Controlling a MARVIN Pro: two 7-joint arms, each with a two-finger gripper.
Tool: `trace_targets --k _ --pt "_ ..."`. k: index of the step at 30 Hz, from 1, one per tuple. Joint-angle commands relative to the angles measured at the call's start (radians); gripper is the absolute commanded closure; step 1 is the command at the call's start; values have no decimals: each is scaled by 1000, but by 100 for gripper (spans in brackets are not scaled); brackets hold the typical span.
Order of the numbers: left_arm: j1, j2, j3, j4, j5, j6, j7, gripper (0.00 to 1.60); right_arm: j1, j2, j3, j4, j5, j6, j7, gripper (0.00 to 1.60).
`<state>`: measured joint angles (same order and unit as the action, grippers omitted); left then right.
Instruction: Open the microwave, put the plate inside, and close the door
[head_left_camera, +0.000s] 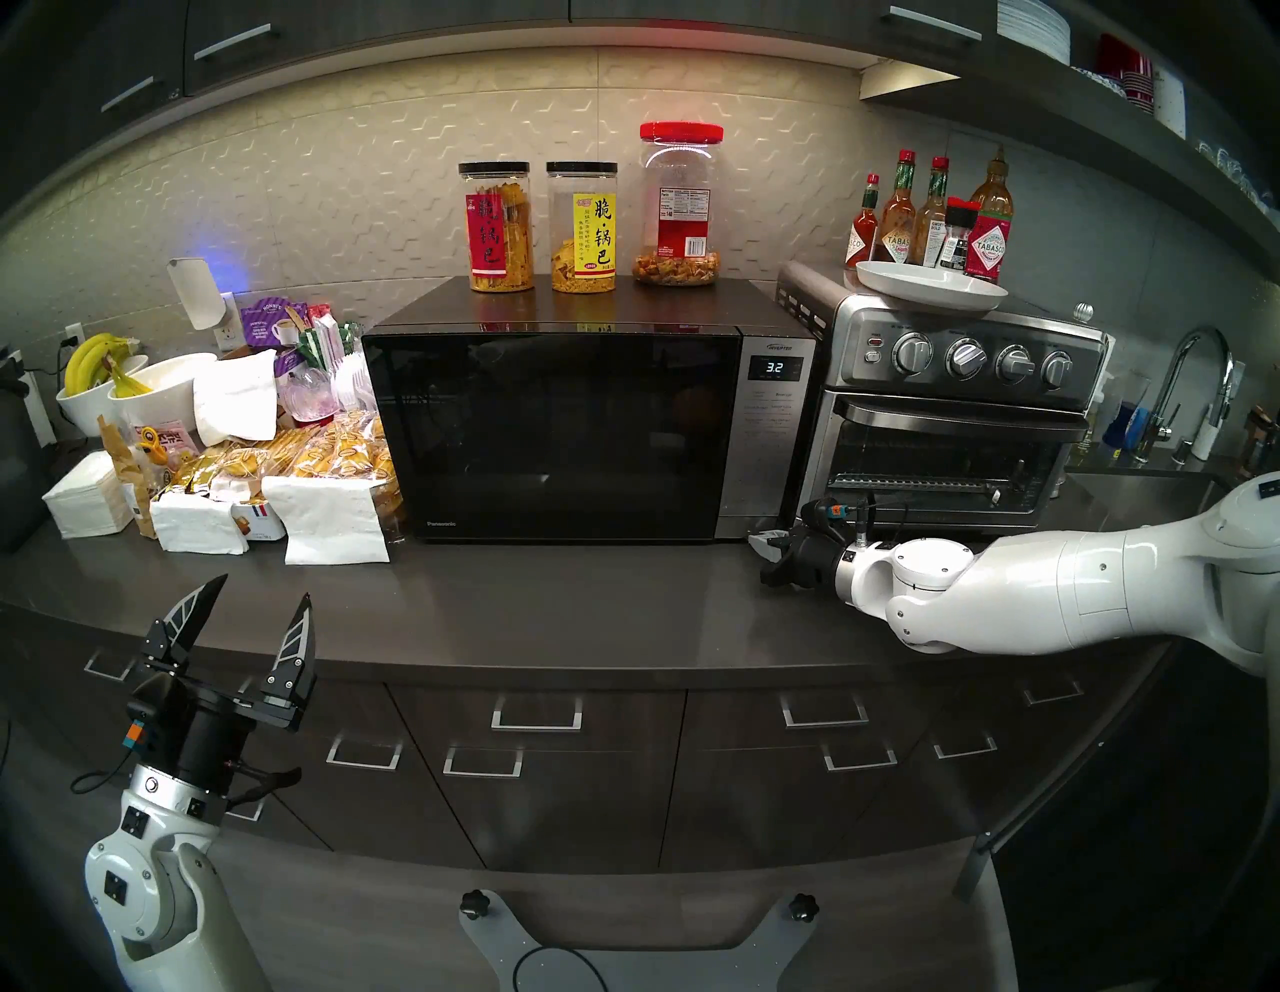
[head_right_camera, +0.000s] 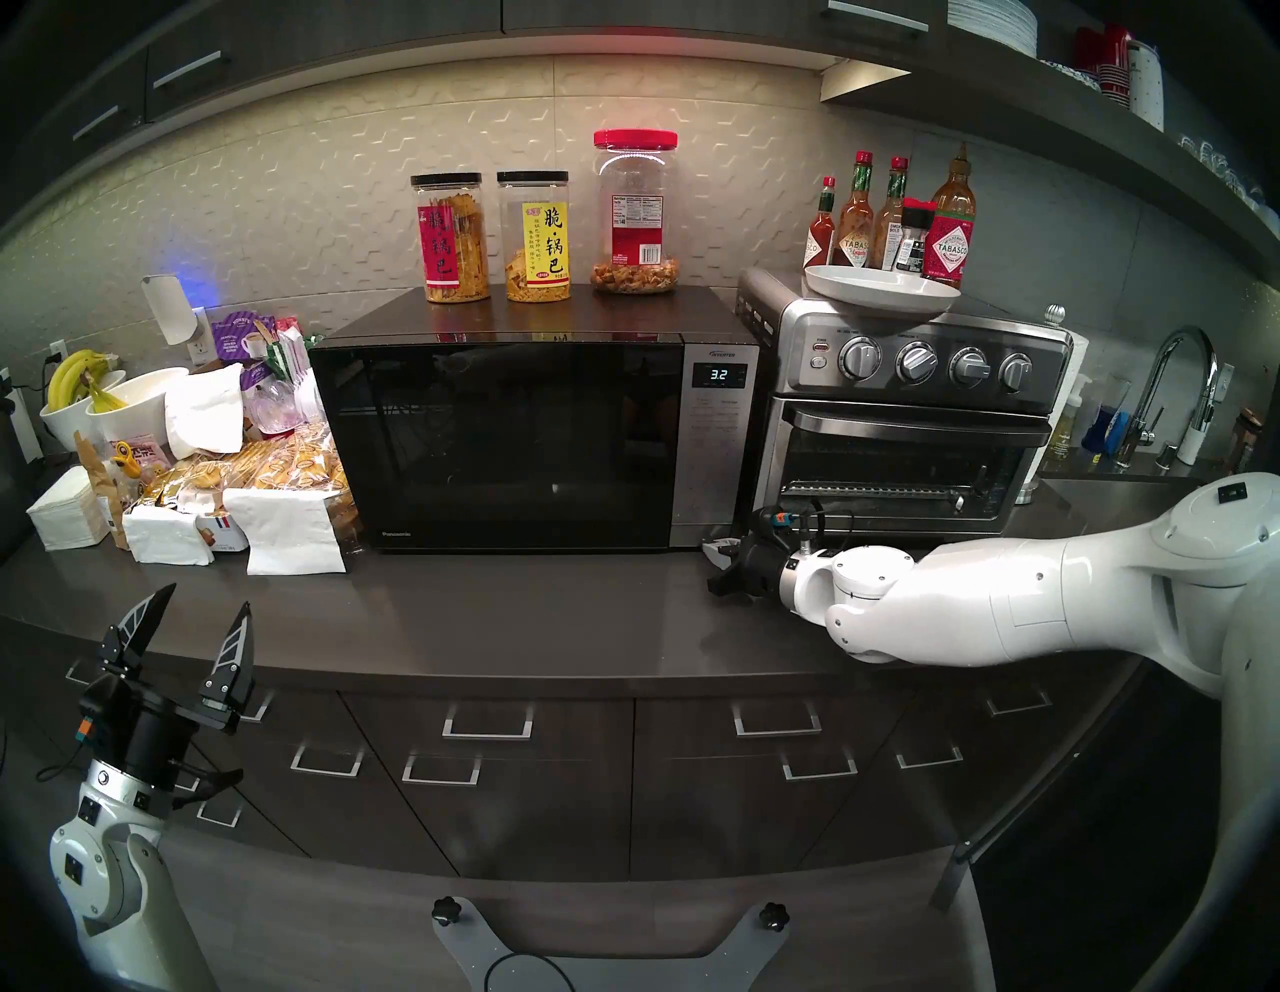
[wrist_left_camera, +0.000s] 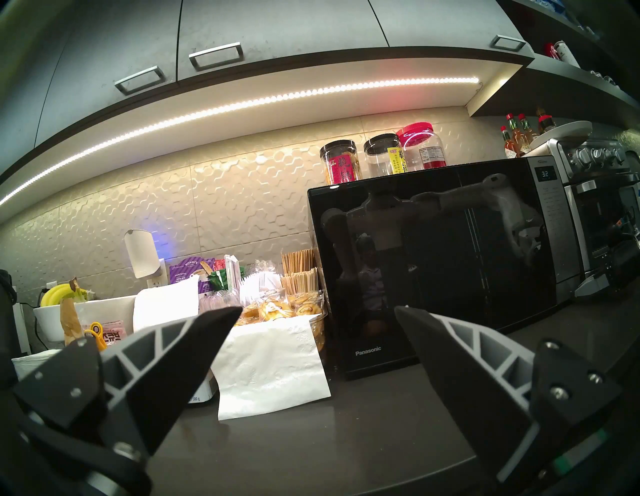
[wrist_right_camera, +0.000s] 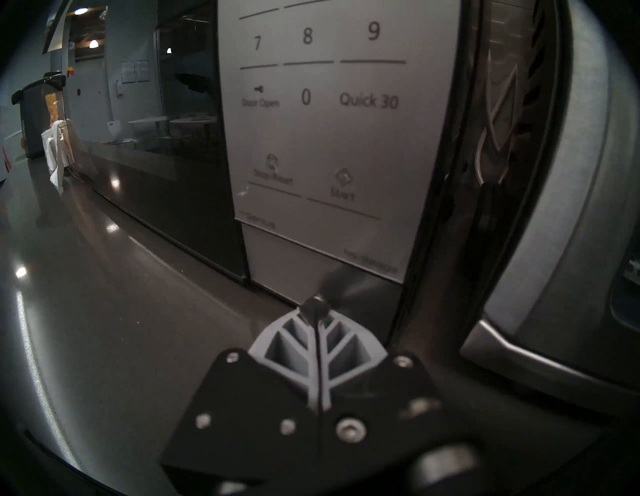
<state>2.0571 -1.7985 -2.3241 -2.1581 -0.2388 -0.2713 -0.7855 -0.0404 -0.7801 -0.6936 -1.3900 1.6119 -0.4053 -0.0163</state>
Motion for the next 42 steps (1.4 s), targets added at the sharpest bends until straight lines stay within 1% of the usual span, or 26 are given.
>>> trace_targets --k 1,7,16,28,42 --pt "0 -1 0 -15 -2 -1 0 0 19 -2 30 11 -3 -41 -36 160" --pt "0 0 0 -15 -2 -1 0 0 18 0 34 12 -8 -46 -47 160" --pt "0 0 0 -15 -2 -1 0 0 14 3 38 11 -23 -74 -49 160" --pt "-1 0 0 -14 -2 -2 -1 0 3 -16 54 26 -31 -114 -77 160" --pt "-1 0 0 -14 -2 -2 -1 0 6 -52 70 56 -31 -102 -98 160"
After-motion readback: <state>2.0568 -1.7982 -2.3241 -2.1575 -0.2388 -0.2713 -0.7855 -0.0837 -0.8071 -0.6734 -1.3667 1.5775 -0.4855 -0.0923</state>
